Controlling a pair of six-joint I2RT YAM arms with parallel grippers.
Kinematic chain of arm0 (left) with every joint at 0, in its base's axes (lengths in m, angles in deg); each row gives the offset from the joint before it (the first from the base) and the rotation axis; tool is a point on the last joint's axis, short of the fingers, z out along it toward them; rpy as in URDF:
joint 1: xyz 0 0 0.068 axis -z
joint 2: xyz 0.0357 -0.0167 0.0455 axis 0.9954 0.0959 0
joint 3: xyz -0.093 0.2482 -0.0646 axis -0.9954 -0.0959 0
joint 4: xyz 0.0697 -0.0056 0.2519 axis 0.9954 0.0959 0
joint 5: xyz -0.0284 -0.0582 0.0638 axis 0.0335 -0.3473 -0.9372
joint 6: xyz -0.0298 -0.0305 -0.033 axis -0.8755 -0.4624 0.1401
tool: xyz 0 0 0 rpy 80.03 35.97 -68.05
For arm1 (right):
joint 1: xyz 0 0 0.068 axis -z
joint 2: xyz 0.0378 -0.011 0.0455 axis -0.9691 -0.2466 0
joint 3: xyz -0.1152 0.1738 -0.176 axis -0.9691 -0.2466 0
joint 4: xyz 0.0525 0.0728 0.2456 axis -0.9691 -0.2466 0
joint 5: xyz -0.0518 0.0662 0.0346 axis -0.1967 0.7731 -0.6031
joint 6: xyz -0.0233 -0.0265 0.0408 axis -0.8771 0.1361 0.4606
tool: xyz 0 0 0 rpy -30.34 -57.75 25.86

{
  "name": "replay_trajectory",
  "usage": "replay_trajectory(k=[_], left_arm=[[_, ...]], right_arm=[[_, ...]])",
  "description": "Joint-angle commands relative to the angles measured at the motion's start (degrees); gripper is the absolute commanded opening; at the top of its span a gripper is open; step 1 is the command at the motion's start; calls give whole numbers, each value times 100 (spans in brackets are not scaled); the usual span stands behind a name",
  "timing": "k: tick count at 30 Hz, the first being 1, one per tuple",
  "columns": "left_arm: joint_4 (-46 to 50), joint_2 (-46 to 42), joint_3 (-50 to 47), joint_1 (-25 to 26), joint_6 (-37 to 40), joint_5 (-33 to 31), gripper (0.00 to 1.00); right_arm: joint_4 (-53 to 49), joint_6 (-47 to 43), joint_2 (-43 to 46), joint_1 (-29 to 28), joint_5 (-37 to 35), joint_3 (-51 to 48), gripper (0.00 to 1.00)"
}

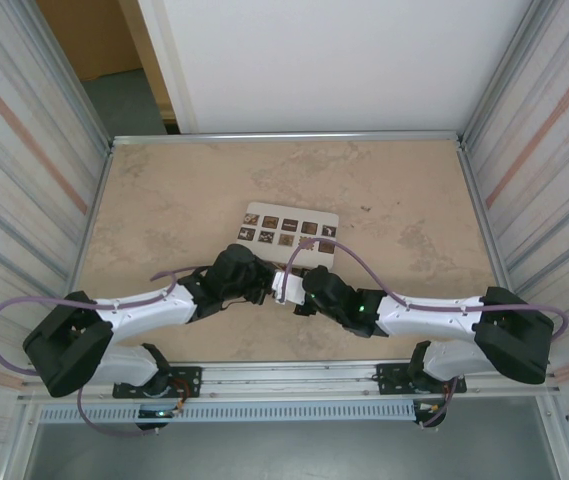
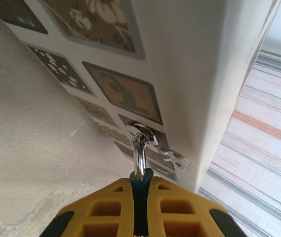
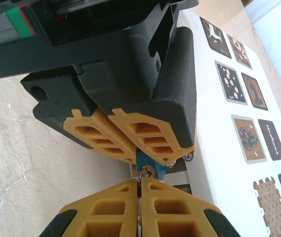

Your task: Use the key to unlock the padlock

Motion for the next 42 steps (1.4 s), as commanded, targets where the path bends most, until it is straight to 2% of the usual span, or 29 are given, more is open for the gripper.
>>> replay_trajectory(k=[1, 9, 22, 29, 38, 42], left_arm=[[-477, 1, 81, 35, -76, 198, 0], [-518, 49, 104, 56, -87, 210, 0], [-606, 102, 126, 64, -70, 251, 0], [-666, 144, 117, 77, -61, 255, 0], [-746, 199, 109, 99, -79, 247, 0], [-782, 199, 75, 108, -105, 229, 0]], right_arm=[[194, 303, -48, 89, -10, -86, 8], [195, 297, -231, 89, 30, 3, 13], [307, 627, -507, 91, 141, 79, 10], [420, 1904, -417, 342, 619, 130, 7], [526, 3662, -542, 516, 774, 254, 6], [608, 3988, -591, 565, 821, 271, 6]])
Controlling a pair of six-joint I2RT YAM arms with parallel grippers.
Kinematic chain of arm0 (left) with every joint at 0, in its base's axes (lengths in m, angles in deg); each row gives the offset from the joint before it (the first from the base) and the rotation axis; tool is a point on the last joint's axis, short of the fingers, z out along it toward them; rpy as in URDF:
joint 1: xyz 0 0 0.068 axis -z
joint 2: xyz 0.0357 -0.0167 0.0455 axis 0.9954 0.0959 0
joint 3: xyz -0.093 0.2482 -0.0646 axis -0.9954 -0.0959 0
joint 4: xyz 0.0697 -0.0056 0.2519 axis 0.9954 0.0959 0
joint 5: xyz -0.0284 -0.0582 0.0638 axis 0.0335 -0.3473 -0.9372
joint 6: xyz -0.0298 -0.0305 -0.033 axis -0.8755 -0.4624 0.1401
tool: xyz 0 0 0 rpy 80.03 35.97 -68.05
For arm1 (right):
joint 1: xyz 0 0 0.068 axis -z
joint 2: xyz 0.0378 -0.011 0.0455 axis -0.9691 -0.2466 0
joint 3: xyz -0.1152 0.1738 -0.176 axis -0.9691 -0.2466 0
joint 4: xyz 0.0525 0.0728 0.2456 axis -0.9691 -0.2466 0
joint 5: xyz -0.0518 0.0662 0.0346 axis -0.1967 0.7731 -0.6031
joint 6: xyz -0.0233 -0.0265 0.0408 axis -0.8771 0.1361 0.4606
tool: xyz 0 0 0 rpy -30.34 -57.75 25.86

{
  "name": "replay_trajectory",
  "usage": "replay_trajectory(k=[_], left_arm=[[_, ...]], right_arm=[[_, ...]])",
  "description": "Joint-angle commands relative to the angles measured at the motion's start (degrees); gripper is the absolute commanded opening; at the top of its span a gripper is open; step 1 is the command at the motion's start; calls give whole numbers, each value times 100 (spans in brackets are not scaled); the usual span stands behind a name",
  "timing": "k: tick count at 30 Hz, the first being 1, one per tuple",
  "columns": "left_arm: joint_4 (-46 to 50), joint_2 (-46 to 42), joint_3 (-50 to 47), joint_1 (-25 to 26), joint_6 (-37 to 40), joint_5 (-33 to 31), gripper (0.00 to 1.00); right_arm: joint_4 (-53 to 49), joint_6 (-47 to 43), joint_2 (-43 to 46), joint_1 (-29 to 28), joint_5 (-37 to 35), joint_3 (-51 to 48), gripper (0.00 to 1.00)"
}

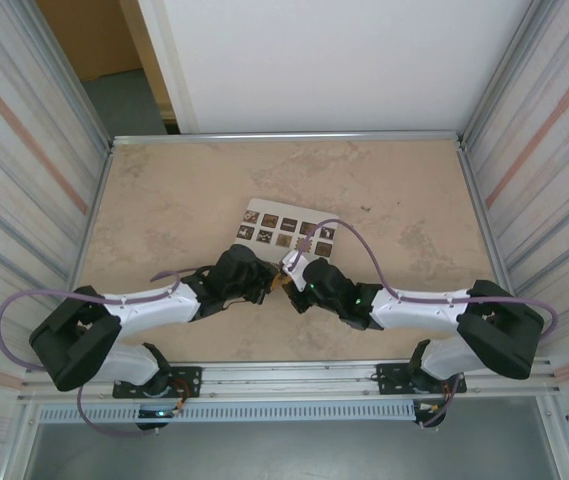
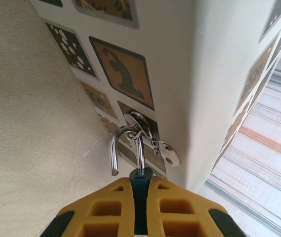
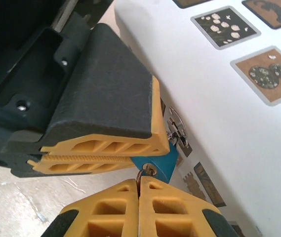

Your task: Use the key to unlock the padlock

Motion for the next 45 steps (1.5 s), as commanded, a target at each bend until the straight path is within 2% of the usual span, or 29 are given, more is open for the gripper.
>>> replay_trajectory(k=[1, 15, 25, 37, 38, 40, 43, 45], left_arm=[[-736, -48, 80, 143, -48, 468, 0], [-736, 51, 0, 306, -42, 264, 0], [-820, 496, 70, 830, -151, -278, 0], [-1292, 1239, 158, 1026, -277, -241, 0], [-1293, 1252, 153, 1022, -262, -250, 3], [-1238, 1220, 167, 1022, -184, -297, 17], [-977, 1047, 176, 1018, -64, -402, 32], [-688, 861, 176, 1014, 44, -510, 40]], right_arm=[[250, 688, -156, 112, -24, 249, 6], [-278, 503, -116, 377, 154, 108, 6], [-113, 770, -119, 693, 640, -399, 6], [567, 987, -61, 1000, 922, -991, 6], [606, 995, -54, 1022, 960, -1024, 6], [704, 1004, -26, 1091, 1076, -1071, 6], [779, 1022, 17, 1199, 1260, -1133, 5], [828, 1046, 32, 1279, 1385, -1177, 5]])
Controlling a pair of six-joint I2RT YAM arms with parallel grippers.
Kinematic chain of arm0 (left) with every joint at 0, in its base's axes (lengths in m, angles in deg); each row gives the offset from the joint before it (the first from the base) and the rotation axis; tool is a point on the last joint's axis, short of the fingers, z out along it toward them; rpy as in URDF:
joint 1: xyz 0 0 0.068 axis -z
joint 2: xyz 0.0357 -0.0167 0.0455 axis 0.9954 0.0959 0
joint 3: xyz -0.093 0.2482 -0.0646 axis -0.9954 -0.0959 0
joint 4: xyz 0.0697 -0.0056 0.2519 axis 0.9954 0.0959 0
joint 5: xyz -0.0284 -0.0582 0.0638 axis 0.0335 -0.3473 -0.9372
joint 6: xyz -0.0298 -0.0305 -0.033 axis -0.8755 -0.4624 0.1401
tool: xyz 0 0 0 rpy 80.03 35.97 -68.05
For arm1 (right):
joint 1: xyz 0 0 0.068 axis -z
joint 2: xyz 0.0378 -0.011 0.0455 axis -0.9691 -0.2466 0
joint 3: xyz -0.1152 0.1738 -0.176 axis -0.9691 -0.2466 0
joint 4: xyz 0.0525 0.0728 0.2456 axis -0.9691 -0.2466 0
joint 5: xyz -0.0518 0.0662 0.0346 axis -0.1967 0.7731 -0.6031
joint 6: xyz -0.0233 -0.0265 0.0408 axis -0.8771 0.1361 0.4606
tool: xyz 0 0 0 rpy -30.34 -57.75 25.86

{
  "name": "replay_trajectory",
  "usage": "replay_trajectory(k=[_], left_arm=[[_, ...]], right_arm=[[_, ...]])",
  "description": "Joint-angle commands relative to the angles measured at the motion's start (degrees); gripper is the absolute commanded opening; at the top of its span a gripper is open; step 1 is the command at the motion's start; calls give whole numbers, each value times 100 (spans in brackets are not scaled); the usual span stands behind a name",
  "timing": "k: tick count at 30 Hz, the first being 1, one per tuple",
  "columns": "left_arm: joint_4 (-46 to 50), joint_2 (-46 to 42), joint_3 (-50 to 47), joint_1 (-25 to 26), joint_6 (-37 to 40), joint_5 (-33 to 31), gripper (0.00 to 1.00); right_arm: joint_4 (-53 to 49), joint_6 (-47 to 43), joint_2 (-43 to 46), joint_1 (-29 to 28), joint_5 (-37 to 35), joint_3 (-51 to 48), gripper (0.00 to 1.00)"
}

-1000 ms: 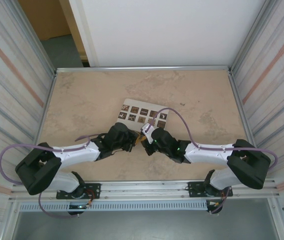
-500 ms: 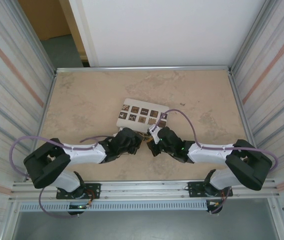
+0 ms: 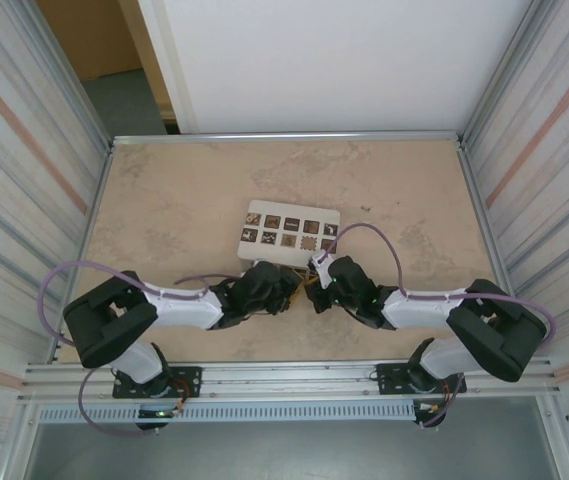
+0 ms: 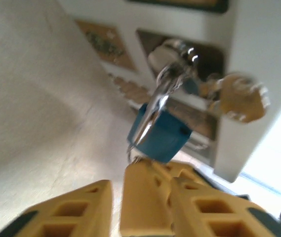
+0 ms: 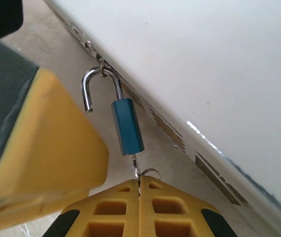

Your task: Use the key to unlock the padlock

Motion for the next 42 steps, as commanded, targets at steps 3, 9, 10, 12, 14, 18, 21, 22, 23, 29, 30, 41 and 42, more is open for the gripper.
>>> replay_trajectory(k=[3, 9, 10, 12, 14, 18, 21, 22, 23, 29, 30, 41, 42], left_arm=[[1044, -615, 130, 13, 372, -125, 49], [2457, -1572, 336, 13, 1107, -829, 59], [2640, -1733, 373, 12, 1269, -971, 59], [3031, -2042, 473, 12, 1584, -1250, 61], [3462, -2297, 624, 10, 1945, -1548, 62], [4253, -2670, 953, 4, 2646, -2157, 65], [4599, -2882, 1039, -11, 2855, -2482, 67], [4640, -2948, 1039, -20, 2893, -2554, 67], [4687, -3026, 1009, -33, 2923, -2615, 67], [4958, -3385, 831, -218, 2919, -2770, 67], [5049, -3415, 805, -255, 2925, -2775, 67], [5137, -3679, 420, -1226, 3589, -1906, 74], [5018, -3735, 346, -1332, 3684, -1745, 76]], right_arm=[[206, 240, 68, 252, 459, -178, 5], [293, 359, 25, 485, 967, -274, 5], [328, 386, 8, 540, 1056, -297, 5], [397, 462, -26, 622, 1206, -342, 5], [472, 526, -81, 689, 1345, -380, 5], [636, 583, -277, 760, 1530, -423, 6], [771, 642, -397, 760, 1596, -402, 6], [789, 647, -416, 757, 1575, -399, 7], [791, 639, -440, 759, 1534, -382, 7], [779, 664, -420, 757, 1243, -397, 11], [762, 669, -377, 759, 1213, -399, 12], [-288, 628, 718, 835, 855, -368, 34], [-411, 642, 852, 868, 863, -354, 37]])
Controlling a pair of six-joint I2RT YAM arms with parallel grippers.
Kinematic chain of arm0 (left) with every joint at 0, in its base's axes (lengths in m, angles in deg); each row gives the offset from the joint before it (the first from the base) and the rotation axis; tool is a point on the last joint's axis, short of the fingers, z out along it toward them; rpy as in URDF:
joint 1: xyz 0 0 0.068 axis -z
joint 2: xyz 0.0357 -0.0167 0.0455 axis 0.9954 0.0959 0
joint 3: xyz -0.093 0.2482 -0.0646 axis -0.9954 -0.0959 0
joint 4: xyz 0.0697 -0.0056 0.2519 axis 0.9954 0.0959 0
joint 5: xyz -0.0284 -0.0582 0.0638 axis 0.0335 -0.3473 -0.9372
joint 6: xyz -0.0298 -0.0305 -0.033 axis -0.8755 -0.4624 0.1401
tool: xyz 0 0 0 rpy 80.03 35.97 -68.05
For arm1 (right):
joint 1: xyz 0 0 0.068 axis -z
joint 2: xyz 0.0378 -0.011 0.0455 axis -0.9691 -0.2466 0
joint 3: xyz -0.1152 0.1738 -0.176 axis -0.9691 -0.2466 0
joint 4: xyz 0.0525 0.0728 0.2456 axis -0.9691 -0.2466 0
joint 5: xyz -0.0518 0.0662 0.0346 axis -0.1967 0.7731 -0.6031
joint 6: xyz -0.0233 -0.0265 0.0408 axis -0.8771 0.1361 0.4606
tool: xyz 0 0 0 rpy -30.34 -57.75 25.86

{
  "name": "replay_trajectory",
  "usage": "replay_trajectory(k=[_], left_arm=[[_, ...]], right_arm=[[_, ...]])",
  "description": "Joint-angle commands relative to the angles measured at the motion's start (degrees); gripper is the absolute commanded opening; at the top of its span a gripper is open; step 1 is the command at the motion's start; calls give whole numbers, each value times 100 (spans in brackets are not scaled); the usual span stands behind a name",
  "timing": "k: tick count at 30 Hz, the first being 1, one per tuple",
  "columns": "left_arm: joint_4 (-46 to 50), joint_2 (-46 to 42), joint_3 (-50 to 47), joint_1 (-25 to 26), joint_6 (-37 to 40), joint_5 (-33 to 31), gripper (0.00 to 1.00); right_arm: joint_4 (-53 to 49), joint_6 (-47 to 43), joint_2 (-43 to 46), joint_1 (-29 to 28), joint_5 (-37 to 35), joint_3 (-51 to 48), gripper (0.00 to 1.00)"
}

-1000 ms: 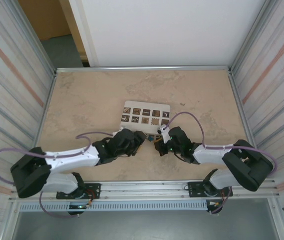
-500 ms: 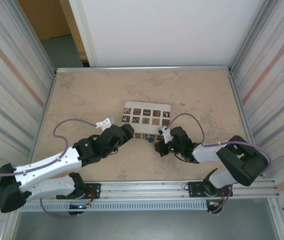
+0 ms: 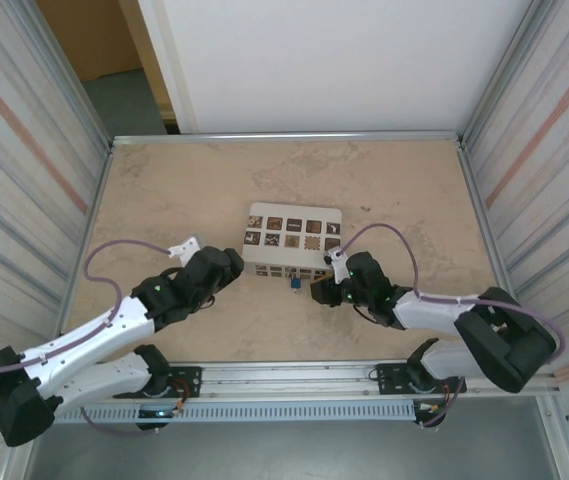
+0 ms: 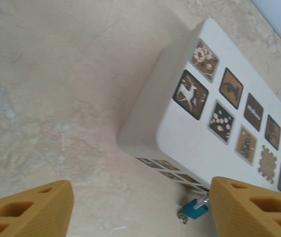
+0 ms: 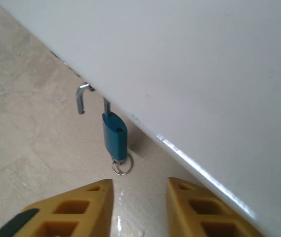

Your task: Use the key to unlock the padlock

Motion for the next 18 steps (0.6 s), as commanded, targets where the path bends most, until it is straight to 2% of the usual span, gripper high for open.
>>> replay_trajectory(k=[1, 3, 9, 14, 18], left_arm=[[-240, -280, -244, -331, 561, 482, 78], [-496, -389, -390, -582, 732, 798, 79], [-1099, -625, -665, -1355, 1151, 1592, 87], [-1728, -433, -812, -2166, 1186, 2578, 88], [-2210, 52, -682, -2557, 1318, 3316, 88]], right_arm=[[-560, 72, 439, 105, -117, 19, 39], [-735, 161, 625, 169, -6, 65, 46], [-964, 597, 852, 321, 466, 202, 75], [-837, 896, 892, 391, 486, 217, 99], [-676, 1046, 887, 411, 604, 263, 99]])
